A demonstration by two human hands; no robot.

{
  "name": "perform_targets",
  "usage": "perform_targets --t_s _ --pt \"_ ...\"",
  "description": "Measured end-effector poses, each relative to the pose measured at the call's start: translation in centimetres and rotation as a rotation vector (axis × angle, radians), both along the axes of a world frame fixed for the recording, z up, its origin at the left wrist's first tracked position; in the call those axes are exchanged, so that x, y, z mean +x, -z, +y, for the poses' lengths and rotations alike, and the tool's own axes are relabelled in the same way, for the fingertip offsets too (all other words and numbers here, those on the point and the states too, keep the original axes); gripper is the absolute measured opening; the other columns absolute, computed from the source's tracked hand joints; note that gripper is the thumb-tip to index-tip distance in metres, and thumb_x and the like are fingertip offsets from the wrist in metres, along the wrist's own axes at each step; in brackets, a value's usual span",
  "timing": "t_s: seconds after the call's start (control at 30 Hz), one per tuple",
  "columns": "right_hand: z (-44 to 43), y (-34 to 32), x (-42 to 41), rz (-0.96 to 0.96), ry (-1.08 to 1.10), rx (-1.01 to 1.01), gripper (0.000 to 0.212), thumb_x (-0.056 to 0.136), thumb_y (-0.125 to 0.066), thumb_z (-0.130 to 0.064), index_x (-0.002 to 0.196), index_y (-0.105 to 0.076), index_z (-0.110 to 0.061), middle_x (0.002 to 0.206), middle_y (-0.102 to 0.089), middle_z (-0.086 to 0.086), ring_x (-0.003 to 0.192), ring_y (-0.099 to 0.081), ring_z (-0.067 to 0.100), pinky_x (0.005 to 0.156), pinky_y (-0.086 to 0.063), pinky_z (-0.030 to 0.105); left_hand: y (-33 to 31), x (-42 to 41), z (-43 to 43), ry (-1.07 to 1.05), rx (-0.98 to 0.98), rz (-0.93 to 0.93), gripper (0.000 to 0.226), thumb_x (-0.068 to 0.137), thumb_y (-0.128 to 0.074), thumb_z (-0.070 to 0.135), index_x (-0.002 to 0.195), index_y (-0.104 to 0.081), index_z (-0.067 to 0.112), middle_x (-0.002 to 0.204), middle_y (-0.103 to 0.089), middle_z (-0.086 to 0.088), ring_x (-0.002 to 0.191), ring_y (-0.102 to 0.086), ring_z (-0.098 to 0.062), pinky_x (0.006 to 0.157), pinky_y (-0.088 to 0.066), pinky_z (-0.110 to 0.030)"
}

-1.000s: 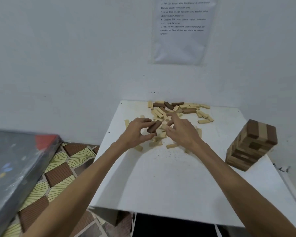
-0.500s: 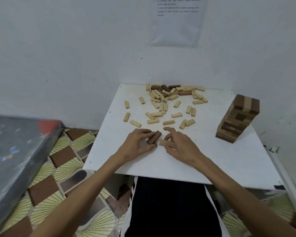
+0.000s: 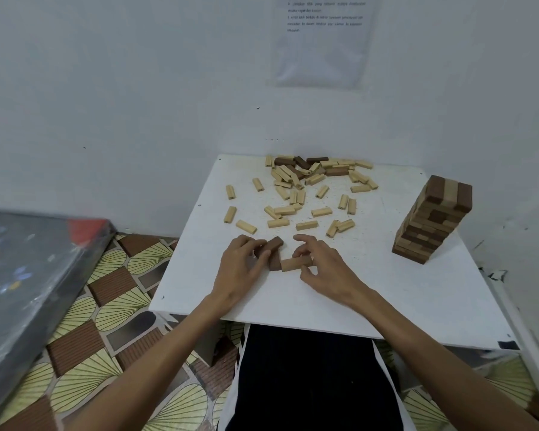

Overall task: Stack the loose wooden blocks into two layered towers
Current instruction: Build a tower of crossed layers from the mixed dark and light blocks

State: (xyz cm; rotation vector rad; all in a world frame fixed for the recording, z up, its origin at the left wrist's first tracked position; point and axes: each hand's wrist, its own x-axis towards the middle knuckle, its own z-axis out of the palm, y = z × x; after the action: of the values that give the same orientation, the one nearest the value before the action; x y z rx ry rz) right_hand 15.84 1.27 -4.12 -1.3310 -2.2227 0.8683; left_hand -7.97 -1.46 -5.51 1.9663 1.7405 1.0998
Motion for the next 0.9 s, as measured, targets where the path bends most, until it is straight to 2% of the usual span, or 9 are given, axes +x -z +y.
perform_targets --t_s 0.13,0.33,0.47,0.57,0.7,0.8,0.9 --pt "0.4 0.1 -0.7 0.012 -0.018 0.009 0.061 0.096 -0.052 -0.009 0.148 -0.036 -0.037 0.126 -0.055 -0.012 0.119 -0.048 0.005 0.101 -0.043 0.023 -0.2 -0.2 -0.3 -0.181 0.001 0.068 0.026 0.090 -0.070 0.042 0.109 -0.073 0.024 0.099 -0.068 0.011 0.096 -0.056 -0.015 0.083 -0.048 -0.037" --pt "1.6 0.1 -2.2 0.045 -0.029 0.037 0.054 0.099 -0.052 -0.010 0.147 -0.040 -0.033 0.129 -0.055 -0.009 0.117 -0.053 0.006 0.103 -0.048 0.029 0.1 -0.4 -0.5 -0.209 -0.071 0.103 0.030 0.090 -0.060 0.053 0.110 -0.069 0.032 0.094 -0.066 0.015 0.094 -0.055 -0.013 0.080 -0.049 -0.039" --pt "2.1 0.3 -3.0 0.078 -0.022 0.043 0.054 0.099 -0.060 -0.022 0.149 -0.040 -0.030 0.134 -0.054 -0.007 0.122 -0.050 0.006 0.105 -0.048 0.029 -0.1 0.1 -0.5 -0.153 -0.038 0.132 0.047 0.092 -0.046 0.060 0.113 -0.074 0.028 0.102 -0.068 0.011 0.100 -0.057 -0.016 0.084 -0.048 -0.039" --pt "2.2 0.2 -3.1 0.059 -0.022 0.037 0.060 0.099 -0.059 -0.023 0.153 -0.035 -0.033 0.141 -0.050 -0.009 0.126 -0.046 0.005 0.106 -0.046 0.029 0.0 0.3 -0.6 -0.119 -0.001 0.213 0.056 0.083 -0.056 0.071 0.113 -0.071 0.026 0.108 -0.066 0.013 0.102 -0.055 -0.013 0.082 -0.045 -0.037" --pt "3.0 0.1 -2.4 -0.005 -0.078 -0.003 0.074 0.098 -0.060 -0.026 0.159 -0.022 -0.040 0.149 -0.047 -0.015 0.135 -0.042 0.002 0.105 -0.044 0.028 0.3 0.0 -0.6 -0.085 -0.023 0.335 0.081 0.065 -0.065 0.089 0.117 -0.064 0.027 0.110 -0.061 0.014 0.102 -0.052 -0.012 0.081 -0.043 -0.037" --pt "3.9 -0.4 -2.1 -0.053 -0.119 -0.034 0.078 0.095 -0.062 -0.027 0.158 -0.019 -0.045 0.142 -0.051 -0.020 0.127 -0.045 0.001 0.099 -0.044 0.024 0.0 0.6 -0.4 -0.091 -0.047 0.278 0.075 0.066 -0.069 0.081 0.117 -0.063 0.026 0.108 -0.060 0.014 0.101 -0.051 -0.012 0.082 -0.044 -0.035" --pt "4.3 -0.9 -1.9 -0.102 -0.125 0.014 0.077 0.092 -0.067 -0.030 0.157 -0.028 -0.033 0.124 -0.049 -0.014 0.110 -0.045 0.004 0.093 -0.042 0.025 -0.3 0.4 0.4 -0.001 -0.082 0.163 0.064 0.072 -0.075 0.060 0.122 -0.061 0.024 0.112 -0.063 0.012 0.101 -0.052 -0.012 0.085 -0.046 -0.032"
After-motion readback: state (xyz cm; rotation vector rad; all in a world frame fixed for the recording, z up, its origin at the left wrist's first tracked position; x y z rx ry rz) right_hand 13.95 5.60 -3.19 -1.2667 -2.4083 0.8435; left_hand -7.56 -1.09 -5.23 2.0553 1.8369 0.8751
